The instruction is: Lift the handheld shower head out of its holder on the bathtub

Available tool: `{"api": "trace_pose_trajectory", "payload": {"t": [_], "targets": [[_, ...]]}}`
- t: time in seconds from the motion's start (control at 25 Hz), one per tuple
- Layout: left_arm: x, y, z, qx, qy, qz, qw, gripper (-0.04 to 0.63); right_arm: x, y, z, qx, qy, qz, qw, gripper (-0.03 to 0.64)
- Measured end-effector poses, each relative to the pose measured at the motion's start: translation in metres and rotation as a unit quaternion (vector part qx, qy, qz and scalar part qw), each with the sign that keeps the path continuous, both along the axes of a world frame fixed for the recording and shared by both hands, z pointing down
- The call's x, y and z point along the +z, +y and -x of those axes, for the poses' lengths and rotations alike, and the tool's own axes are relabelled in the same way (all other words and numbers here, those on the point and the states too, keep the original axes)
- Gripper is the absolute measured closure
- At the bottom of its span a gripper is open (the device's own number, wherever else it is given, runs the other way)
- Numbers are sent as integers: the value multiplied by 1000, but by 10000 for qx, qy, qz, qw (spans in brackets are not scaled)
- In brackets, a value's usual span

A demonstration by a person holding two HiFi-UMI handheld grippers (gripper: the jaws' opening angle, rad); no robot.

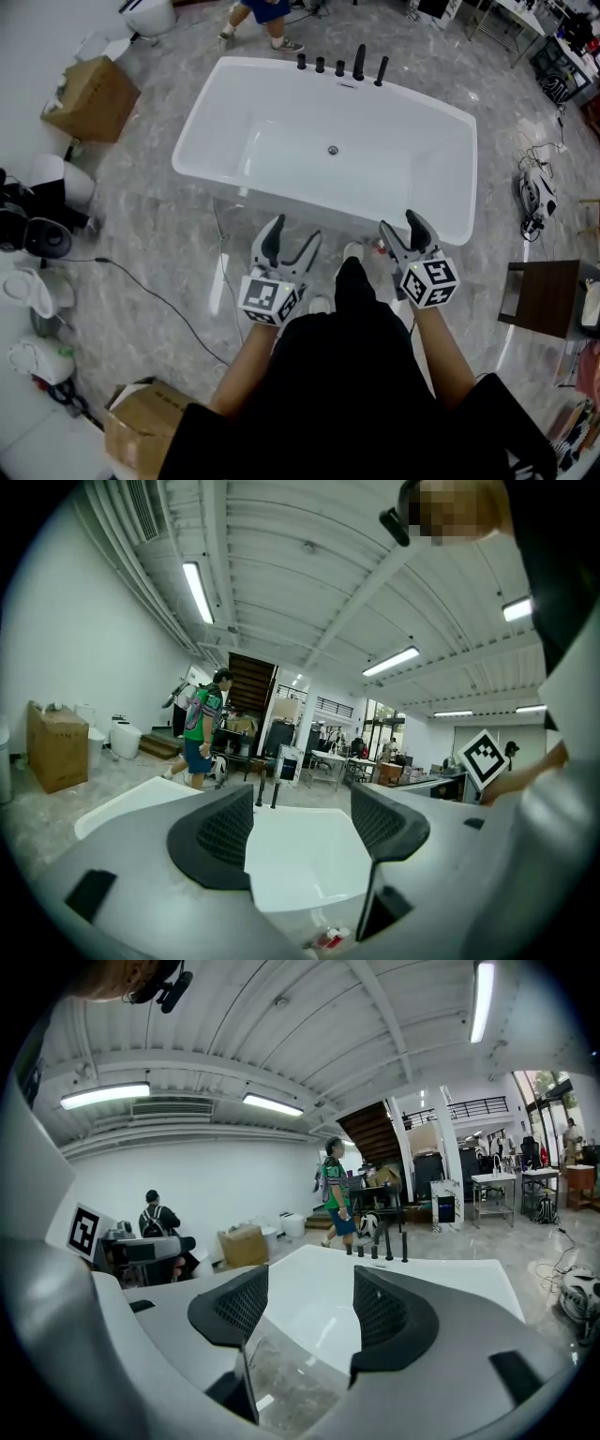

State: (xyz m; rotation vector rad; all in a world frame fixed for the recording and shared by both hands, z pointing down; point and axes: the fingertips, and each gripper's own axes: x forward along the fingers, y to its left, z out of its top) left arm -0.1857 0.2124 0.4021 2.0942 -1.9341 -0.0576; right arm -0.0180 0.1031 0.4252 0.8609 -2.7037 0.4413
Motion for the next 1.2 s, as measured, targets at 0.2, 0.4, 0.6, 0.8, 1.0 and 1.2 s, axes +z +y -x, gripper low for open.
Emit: {"api": "trace_pose_trajectory", "payload": {"t": [0.2, 0.4, 0.6, 0.8, 1.0, 1.2], "targets": [[-3, -51, 8, 83, -63, 14, 9999, 294, 0, -50, 12, 65, -118, 14, 9999, 367], [-2, -109, 7, 178, 4, -5, 9998, 295, 1, -105, 15, 190, -174, 32, 9997, 367], [-9, -159, 3, 232, 49, -40, 9997, 295, -7, -152, 11, 203, -100, -38, 9997, 367], [-8, -199, 3, 297, -2, -32, 9996, 295, -4, -187, 4, 292, -75, -4, 9995, 366], [-8, -231, -1, 280, -84, 50, 9996, 295, 6, -212, -5, 298, -59, 135, 9994, 367], [-5, -261, 3, 182, -166, 101, 9996, 295, 18, -245, -8, 265, -66, 210, 9994, 367]]}}
